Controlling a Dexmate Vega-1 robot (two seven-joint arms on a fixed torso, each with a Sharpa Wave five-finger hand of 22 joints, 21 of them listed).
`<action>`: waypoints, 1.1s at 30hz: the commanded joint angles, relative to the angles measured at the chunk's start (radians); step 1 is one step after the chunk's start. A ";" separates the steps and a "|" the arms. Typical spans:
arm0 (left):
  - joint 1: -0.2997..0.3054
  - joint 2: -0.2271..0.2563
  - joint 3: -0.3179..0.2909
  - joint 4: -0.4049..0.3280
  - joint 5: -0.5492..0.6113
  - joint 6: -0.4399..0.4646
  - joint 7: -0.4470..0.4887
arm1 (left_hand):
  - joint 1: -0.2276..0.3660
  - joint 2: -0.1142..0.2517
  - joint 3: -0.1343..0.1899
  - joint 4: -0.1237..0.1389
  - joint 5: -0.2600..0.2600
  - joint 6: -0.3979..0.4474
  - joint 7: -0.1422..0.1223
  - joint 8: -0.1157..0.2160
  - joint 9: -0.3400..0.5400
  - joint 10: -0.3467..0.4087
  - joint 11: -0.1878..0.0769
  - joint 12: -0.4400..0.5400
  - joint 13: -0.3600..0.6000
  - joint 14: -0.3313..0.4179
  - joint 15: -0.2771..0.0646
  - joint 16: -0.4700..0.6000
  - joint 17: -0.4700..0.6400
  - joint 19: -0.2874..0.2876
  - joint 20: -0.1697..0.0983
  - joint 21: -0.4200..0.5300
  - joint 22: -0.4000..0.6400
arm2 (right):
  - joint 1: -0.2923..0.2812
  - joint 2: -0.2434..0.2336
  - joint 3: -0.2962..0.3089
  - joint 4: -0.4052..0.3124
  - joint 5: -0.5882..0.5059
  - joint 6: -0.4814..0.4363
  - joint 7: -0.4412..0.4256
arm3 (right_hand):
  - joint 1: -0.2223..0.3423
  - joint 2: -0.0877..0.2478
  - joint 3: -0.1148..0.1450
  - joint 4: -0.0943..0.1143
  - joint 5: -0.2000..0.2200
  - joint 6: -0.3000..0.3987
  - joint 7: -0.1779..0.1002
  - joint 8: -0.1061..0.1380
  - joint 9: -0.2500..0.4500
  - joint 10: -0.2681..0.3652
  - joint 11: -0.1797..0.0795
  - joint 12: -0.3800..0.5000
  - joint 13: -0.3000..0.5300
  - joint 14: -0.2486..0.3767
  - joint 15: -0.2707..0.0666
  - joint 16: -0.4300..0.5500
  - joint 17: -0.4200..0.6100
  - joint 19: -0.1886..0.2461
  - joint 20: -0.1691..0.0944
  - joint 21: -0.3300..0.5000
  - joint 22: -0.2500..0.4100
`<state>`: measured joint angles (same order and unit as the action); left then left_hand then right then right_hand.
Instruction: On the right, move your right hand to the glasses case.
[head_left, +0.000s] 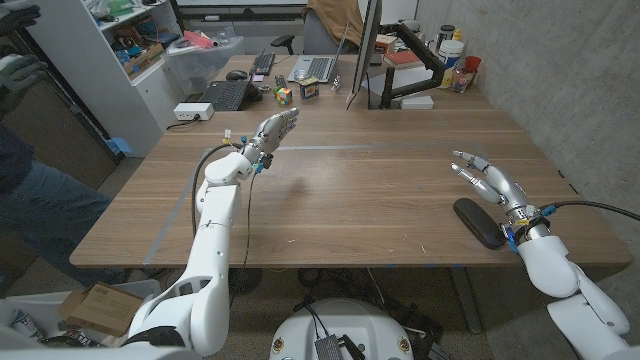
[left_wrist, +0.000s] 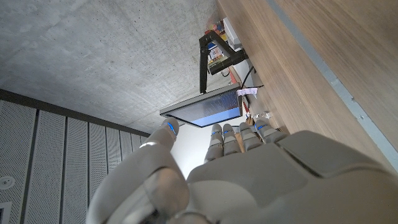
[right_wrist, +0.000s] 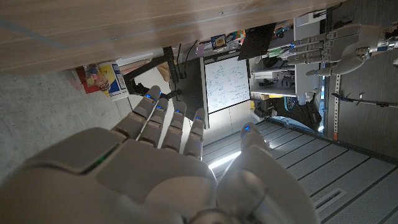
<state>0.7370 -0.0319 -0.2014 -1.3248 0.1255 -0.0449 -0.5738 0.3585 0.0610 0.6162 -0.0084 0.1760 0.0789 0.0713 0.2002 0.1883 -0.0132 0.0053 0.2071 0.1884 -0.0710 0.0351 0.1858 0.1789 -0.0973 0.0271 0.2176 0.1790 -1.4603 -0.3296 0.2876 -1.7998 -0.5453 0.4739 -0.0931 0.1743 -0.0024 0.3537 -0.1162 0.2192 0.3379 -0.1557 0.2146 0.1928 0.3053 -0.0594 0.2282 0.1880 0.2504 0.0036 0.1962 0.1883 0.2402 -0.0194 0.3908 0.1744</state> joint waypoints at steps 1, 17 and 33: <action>-0.005 -0.002 0.000 -0.001 0.006 0.001 0.000 | 0.002 0.009 0.000 -0.004 0.003 0.009 -0.002 0.004 0.002 0.003 0.004 0.000 0.005 -0.003 -0.003 0.000 0.003 -0.001 0.002 -0.005 0.003 | -0.032 -0.033 0.000 -0.028 -0.089 -0.034 -0.046 | 0.007 -0.001 0.001 -0.007 0.004 0.005 -0.003 0.003 0.003 0.001 -0.006 -0.002 0.006 0.001 0.007 0.001 0.002 0.008 0.007 -0.002 0.004; 0.005 -0.003 0.002 -0.017 0.012 0.016 0.002 | 0.002 0.010 0.000 -0.006 0.003 0.010 -0.007 0.003 0.002 0.005 -0.002 0.000 0.005 -0.002 -0.007 0.000 0.003 -0.001 0.002 -0.006 0.003 | -0.069 -0.079 -0.008 -0.057 -0.194 -0.082 -0.102 | 0.009 -0.004 0.001 -0.010 0.007 0.007 -0.008 0.001 0.003 0.003 -0.009 -0.001 0.006 0.000 0.003 -0.001 0.002 0.010 0.007 -0.008 0.004; 0.011 -0.001 0.011 -0.026 0.019 0.024 0.005 | 0.002 0.011 0.000 -0.007 0.003 0.012 -0.006 0.003 0.002 0.006 -0.003 0.000 0.005 -0.002 -0.006 0.000 0.003 0.000 0.002 -0.007 0.003 | -0.103 -0.136 -0.032 -0.094 -0.324 -0.143 -0.150 | 0.010 -0.005 0.001 -0.011 0.009 0.008 -0.010 -0.001 0.003 0.005 -0.011 0.000 0.006 0.001 -0.001 -0.001 0.002 0.013 0.005 -0.013 0.005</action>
<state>0.7447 -0.0345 -0.1980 -1.3472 0.1364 -0.0288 -0.5728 0.3585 0.0610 0.6163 -0.0083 0.1760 0.0824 0.0677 0.2002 0.1883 -0.0132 0.0053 0.2071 0.1883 -0.0710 0.0352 0.1858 0.1789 -0.0972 0.0271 0.2176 0.1790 -1.5356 -0.4239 0.2714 -1.8630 -0.7676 0.3771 -0.2072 0.1743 -0.0024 0.3495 -0.1202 0.2191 0.3431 -0.1608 0.2145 0.1928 0.3071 -0.0680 0.2282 0.1880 0.2484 0.0089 0.1963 0.1882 0.2456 -0.0142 0.3841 0.1743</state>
